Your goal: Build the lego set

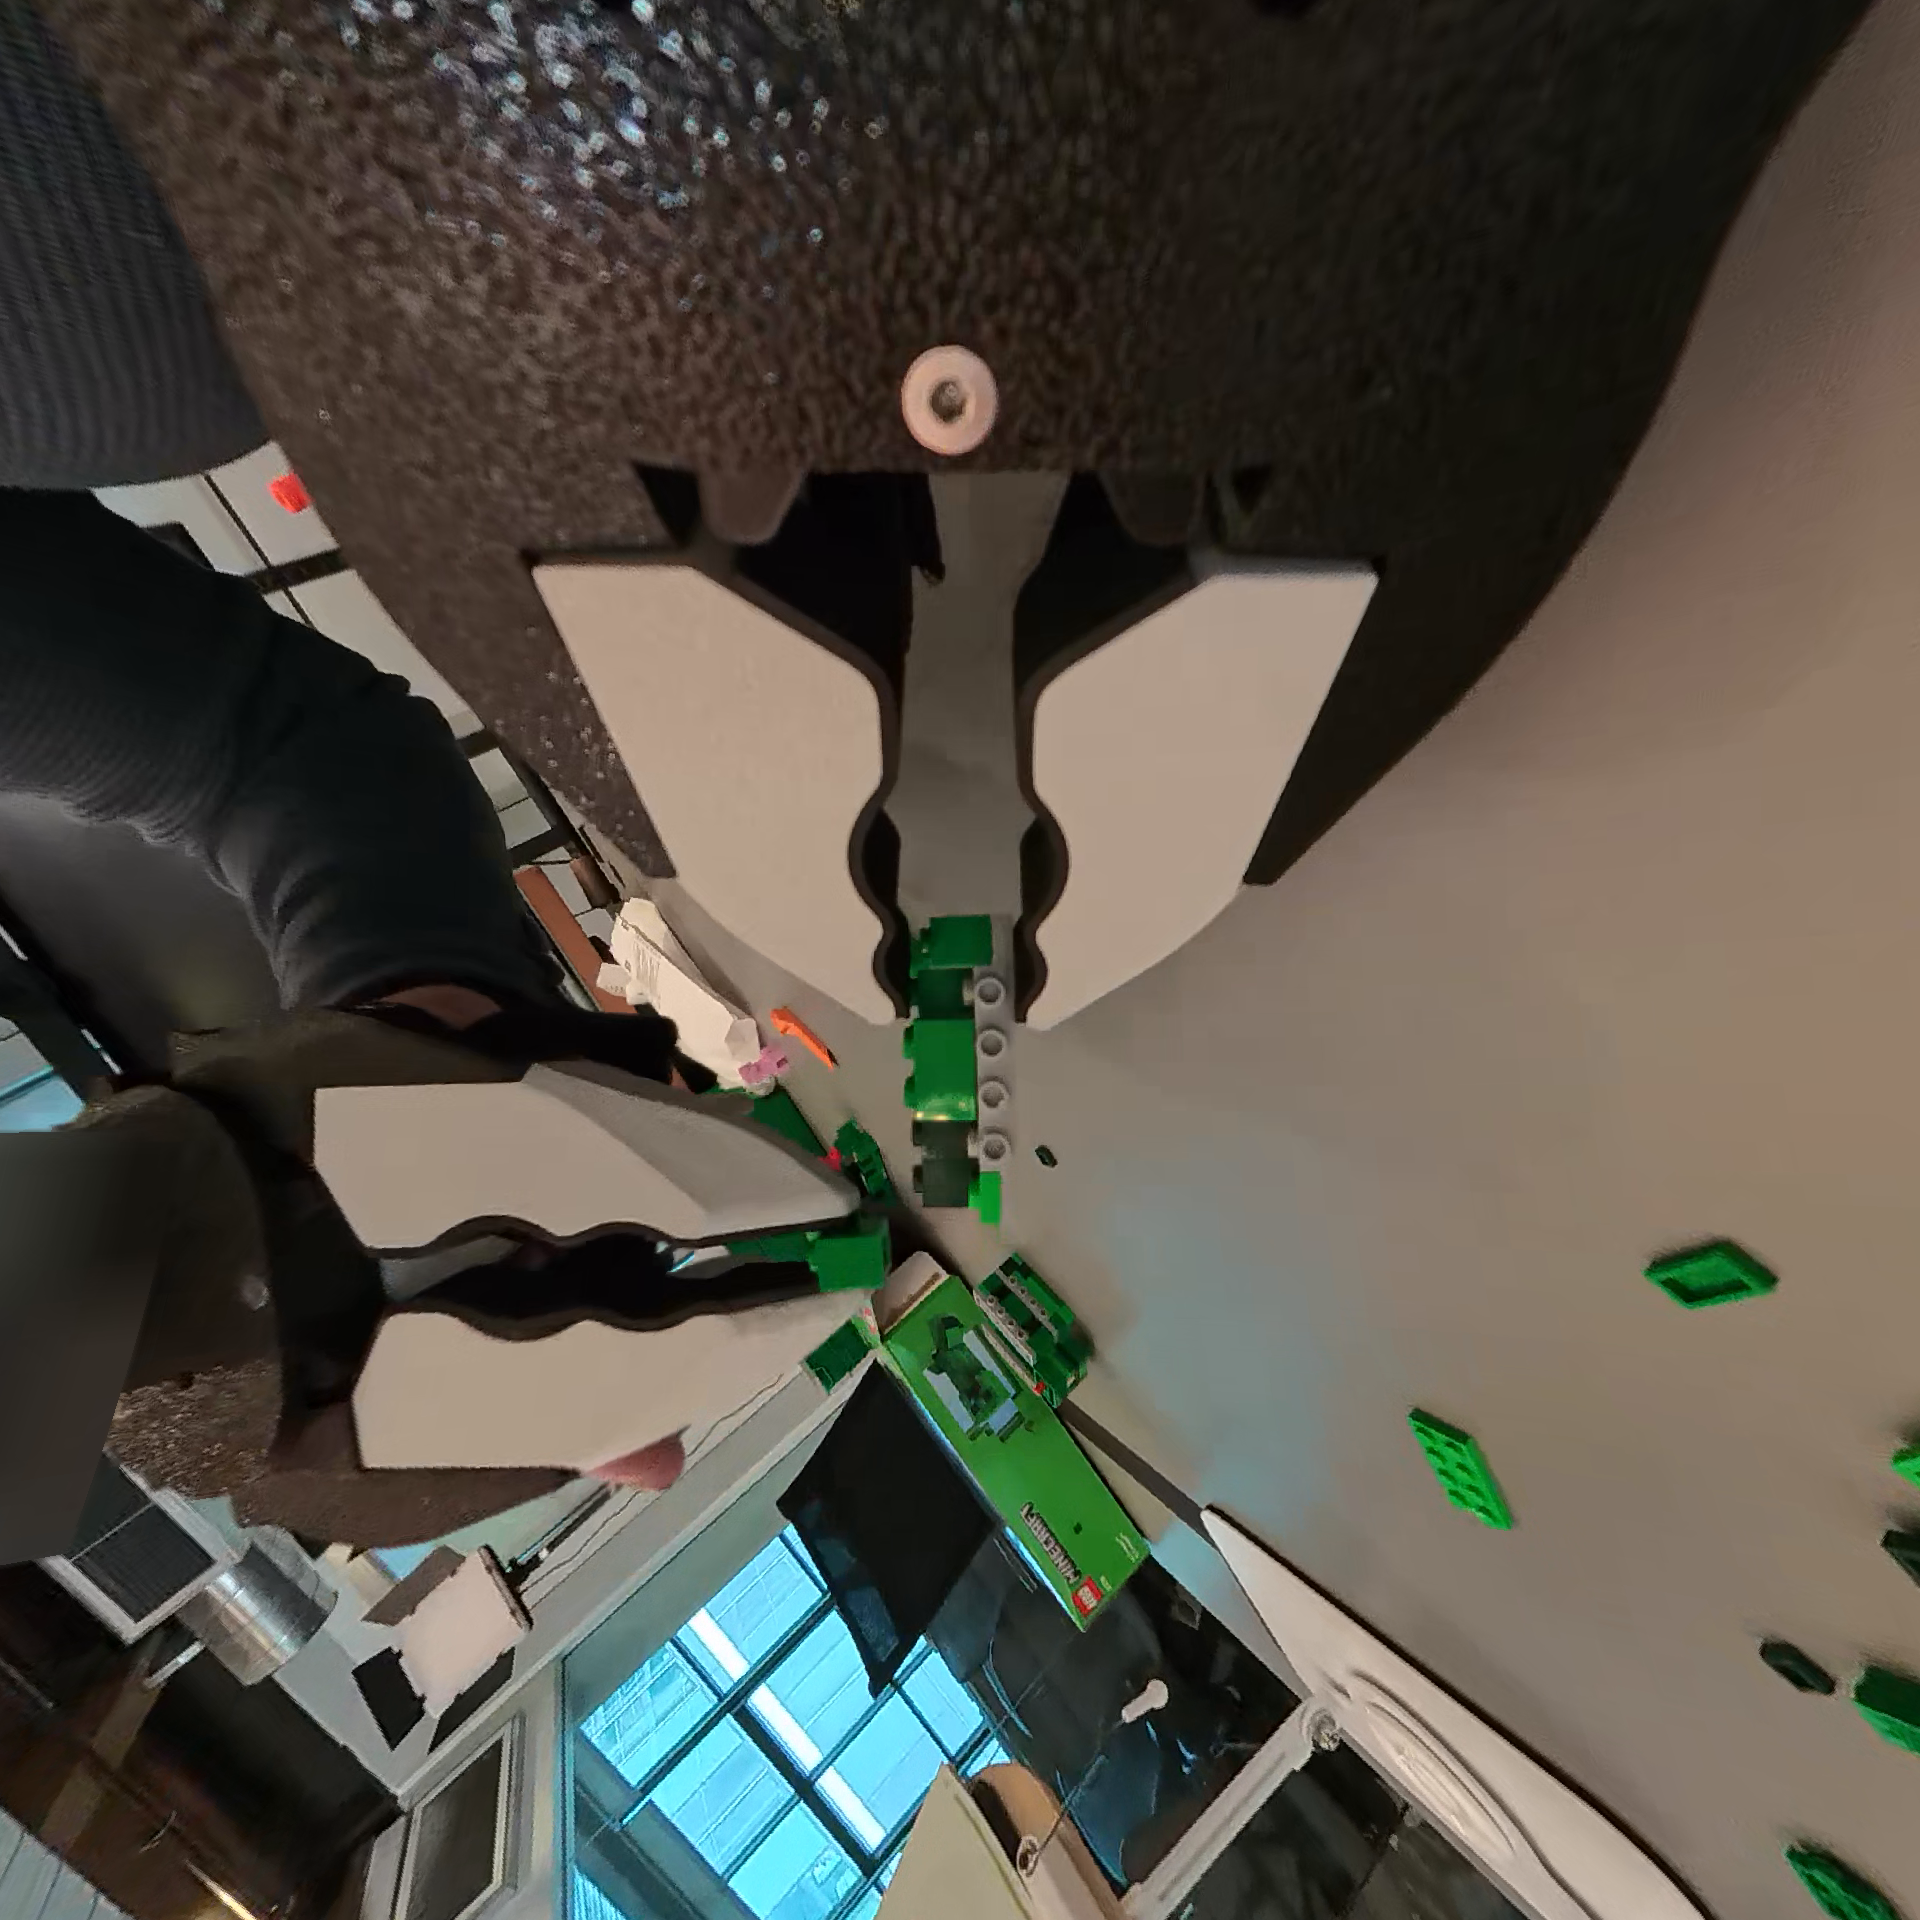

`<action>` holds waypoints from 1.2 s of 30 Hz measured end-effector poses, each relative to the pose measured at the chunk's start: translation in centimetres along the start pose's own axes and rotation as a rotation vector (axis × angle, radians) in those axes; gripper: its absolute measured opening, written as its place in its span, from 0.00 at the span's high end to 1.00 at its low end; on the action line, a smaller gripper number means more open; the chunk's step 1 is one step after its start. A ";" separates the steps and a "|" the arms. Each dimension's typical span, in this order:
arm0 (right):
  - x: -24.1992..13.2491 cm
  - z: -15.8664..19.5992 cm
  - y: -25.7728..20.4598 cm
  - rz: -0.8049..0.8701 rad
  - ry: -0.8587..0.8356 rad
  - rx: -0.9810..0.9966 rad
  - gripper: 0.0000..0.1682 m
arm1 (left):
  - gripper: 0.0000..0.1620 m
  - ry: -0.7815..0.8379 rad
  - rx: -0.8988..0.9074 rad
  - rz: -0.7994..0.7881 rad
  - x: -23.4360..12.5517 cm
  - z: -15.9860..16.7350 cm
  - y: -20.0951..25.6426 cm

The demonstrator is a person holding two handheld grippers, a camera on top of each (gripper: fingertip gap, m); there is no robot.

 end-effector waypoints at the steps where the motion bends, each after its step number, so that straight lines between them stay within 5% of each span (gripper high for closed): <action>1: 0.0 0.1 -0.1 0.006 -0.012 0.003 0.95 | 0.89 -0.003 -0.001 0.002 0.0 0.1 0.0; 36: 0.6 1.6 -1.0 0.005 -0.304 0.029 0.94 | 0.89 -0.086 -0.026 0.024 0.4 1.2 0.2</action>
Point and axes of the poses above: each gripper's, where its closed fingertips meet, x out along the fingers, z out of its underside, y = z × x across the jaws, the point moved 3 cm from there along -x, back along the fingers, and after that the axes turned 8 degrees about y, right-handed, at the moved point
